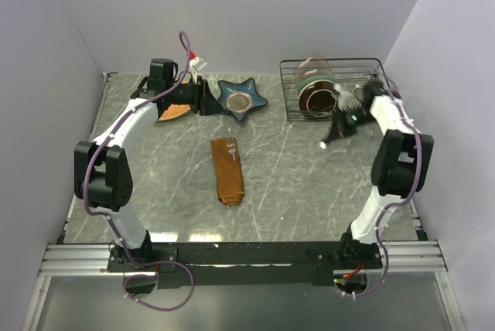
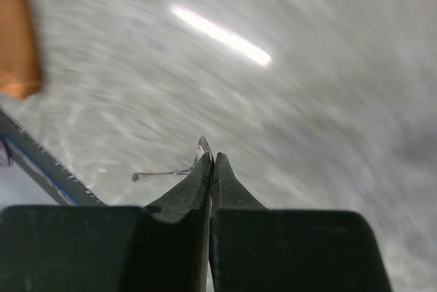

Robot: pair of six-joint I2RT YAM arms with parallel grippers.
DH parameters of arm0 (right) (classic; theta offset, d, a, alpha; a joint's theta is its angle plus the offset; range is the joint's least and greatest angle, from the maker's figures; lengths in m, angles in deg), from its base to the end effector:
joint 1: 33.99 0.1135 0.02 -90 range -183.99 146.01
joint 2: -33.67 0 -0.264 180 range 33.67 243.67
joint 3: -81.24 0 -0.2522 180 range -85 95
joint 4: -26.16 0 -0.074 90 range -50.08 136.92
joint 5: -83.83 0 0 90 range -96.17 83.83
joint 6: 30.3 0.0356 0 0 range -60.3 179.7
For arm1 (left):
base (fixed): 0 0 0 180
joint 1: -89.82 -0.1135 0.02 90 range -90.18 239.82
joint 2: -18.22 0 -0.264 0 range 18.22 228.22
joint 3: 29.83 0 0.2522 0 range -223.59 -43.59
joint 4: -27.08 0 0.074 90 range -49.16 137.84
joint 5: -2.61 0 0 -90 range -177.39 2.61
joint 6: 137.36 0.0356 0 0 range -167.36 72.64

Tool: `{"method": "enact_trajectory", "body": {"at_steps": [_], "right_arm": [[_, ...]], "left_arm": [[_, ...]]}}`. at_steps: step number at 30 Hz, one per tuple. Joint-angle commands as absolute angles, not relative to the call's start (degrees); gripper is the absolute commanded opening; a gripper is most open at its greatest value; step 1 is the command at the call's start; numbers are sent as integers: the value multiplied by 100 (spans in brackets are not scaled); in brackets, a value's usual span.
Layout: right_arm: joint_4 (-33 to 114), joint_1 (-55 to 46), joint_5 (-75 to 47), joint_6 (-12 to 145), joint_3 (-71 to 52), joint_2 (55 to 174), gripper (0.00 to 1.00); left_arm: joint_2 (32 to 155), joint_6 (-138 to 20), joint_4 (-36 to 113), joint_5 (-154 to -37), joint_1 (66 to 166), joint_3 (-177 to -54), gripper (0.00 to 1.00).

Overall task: Fold the napkin into a case and place the utensils inside
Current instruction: Pick up the spoon from the corner of the board, then pass from the right arm to the left

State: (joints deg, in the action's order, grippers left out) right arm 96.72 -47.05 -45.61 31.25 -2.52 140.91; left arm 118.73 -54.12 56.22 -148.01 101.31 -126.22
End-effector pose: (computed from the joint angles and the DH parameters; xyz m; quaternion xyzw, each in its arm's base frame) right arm 0.3565 -0.0595 0.2171 -0.1503 0.9270 0.2901 0.1840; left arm 0.3821 -0.1093 0.3048 0.2709 0.7491 -0.5035 0.3346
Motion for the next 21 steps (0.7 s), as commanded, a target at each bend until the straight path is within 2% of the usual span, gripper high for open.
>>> {"method": "enact_trajectory", "body": {"at_steps": [1,4,10,21], "right_arm": [[9881,-3429,-5942,3315,1016,13378,0],[9767,-2655,-6241,3710,2070,13500,0],[9328,-1783,-6549,4519,2978,13668,0],[9310,-999,-6567,4634,2891,13448,0]], "left_arm": [[11508,-5342,5982,-15137,10300,-13016,56],[11420,-5648,5931,-15216,10529,-13016,58],[11121,-6764,4886,-15129,10810,-12569,58],[10884,-6600,5068,-15102,10916,-12515,55]]}}
